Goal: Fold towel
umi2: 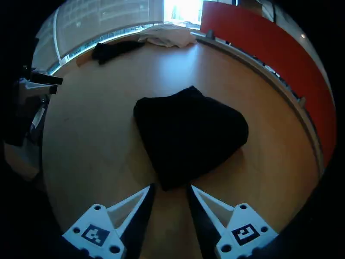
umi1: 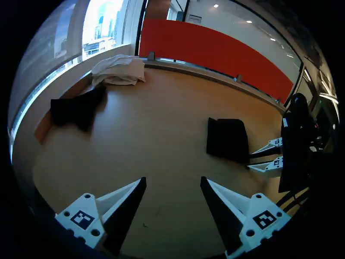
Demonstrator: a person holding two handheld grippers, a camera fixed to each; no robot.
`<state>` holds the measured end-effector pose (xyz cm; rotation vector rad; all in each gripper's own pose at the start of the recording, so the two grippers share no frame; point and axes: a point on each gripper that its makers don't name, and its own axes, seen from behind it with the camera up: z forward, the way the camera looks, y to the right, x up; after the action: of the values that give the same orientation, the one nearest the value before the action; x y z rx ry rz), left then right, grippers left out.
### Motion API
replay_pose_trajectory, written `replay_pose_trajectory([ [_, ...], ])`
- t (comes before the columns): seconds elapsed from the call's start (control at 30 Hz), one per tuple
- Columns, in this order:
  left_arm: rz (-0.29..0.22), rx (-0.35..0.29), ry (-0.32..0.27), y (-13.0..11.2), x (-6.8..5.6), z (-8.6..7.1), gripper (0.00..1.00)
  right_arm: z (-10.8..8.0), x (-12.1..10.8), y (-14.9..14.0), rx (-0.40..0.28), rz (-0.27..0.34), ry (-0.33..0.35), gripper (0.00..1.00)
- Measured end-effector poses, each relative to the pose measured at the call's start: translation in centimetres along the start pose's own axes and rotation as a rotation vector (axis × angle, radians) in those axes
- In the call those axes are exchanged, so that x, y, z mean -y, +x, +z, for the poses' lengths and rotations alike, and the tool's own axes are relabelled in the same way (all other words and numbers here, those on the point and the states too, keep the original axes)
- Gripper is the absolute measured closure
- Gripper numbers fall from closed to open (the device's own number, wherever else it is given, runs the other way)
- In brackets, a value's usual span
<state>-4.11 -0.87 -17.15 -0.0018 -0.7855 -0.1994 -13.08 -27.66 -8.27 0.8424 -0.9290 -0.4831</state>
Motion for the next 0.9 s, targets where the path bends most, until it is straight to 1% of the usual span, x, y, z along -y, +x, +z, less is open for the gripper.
replay_pose_trajectory([
  [0.27,0.001,-0.001,-0.004,0.0,0.0,0.0,0.07,0.3,0.1,0.0,-0.005,0.036,0.0,0.78],
  [0.33,0.001,0.0,-0.004,0.0,0.0,0.0,0.07,0.3,0.0,0.0,-0.008,0.04,-0.003,0.84],
  [0.4,0.001,0.0,-0.004,0.0,0.1,0.0,0.07,0.2,0.0,0.0,-0.011,0.042,-0.005,0.88],
  [0.53,0.001,0.001,-0.004,-0.1,0.1,-0.1,0.07,0.0,-0.2,0.4,-0.024,0.04,-0.01,0.91],
  [0.67,0.0,-0.001,-0.009,0.1,0.0,-0.1,0.07,-0.6,-0.6,1.1,-0.042,0.031,-0.024,0.92],
  [0.9,0.004,-0.012,-0.021,0.7,-0.5,0.0,0.07,-2.5,-1.9,4.1,-0.096,0.005,-0.06,0.92],
])
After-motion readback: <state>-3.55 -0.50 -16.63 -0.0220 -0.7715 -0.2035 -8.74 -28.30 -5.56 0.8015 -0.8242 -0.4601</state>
